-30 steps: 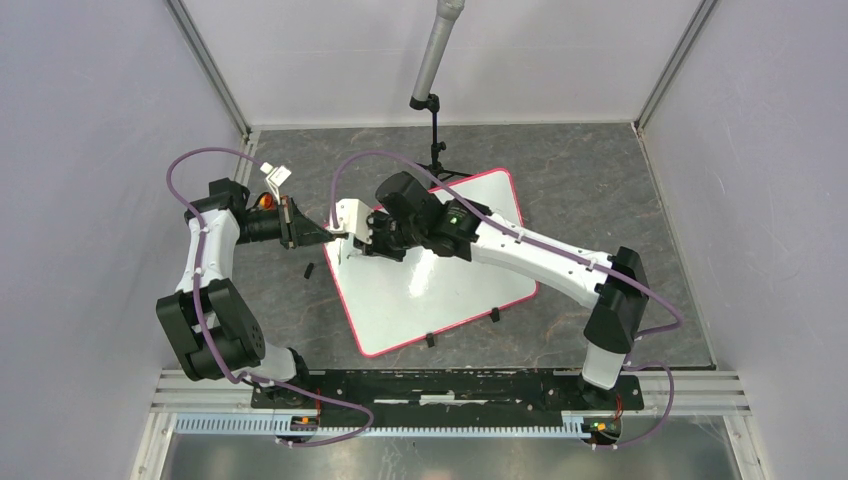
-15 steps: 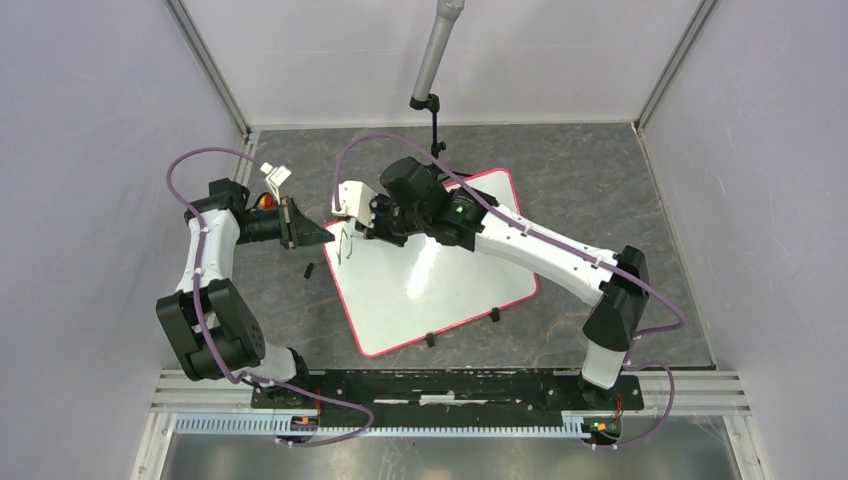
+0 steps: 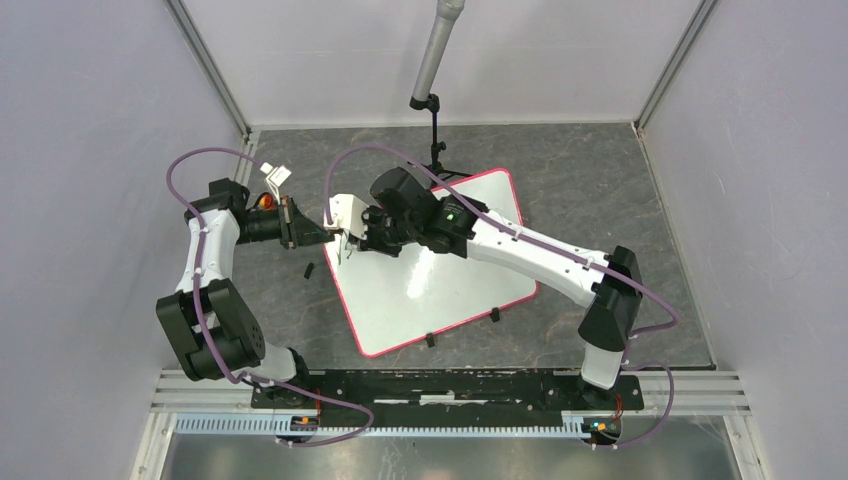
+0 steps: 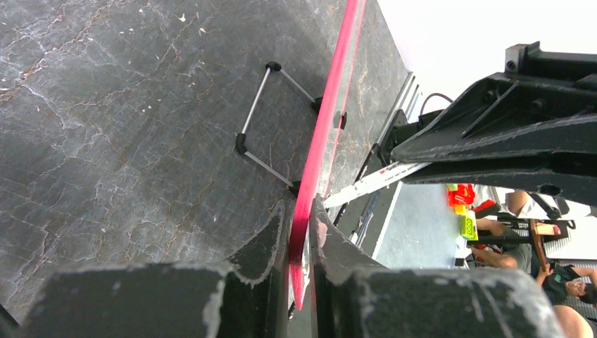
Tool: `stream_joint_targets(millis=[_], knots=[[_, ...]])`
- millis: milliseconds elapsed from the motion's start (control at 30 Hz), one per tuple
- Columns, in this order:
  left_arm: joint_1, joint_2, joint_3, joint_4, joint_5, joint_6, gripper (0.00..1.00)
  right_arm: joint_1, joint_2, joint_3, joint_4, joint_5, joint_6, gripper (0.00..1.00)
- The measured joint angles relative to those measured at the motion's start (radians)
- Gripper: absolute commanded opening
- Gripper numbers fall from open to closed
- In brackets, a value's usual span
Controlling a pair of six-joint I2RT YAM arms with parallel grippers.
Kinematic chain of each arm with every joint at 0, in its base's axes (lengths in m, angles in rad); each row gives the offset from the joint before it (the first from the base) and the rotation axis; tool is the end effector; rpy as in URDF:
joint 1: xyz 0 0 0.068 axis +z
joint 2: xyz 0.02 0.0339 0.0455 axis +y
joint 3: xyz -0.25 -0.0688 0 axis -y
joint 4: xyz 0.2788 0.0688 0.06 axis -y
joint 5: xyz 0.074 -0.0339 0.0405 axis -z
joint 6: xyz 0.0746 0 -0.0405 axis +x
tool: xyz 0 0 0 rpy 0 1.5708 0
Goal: Write a sentence on the whiteboard
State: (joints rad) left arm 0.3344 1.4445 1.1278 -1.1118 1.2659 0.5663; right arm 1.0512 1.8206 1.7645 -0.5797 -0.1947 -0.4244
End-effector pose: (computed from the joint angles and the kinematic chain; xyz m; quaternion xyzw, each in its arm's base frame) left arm 0.2933 0.0266 0.2363 0.1348 0.7940 -0.5063 0.3084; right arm 0.2268 0.4255 0.3126 -0.6301 0.6280 0.2208 0.3999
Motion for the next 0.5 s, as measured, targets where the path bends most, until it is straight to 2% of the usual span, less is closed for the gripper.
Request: stream_joint_targets(millis=[500], knots=[[0.0, 0.0, 0.0, 0.003, -0.003, 0.0, 0.03, 0.008, -0.039, -0.1, 0.01, -0.029, -0.001, 0.0]])
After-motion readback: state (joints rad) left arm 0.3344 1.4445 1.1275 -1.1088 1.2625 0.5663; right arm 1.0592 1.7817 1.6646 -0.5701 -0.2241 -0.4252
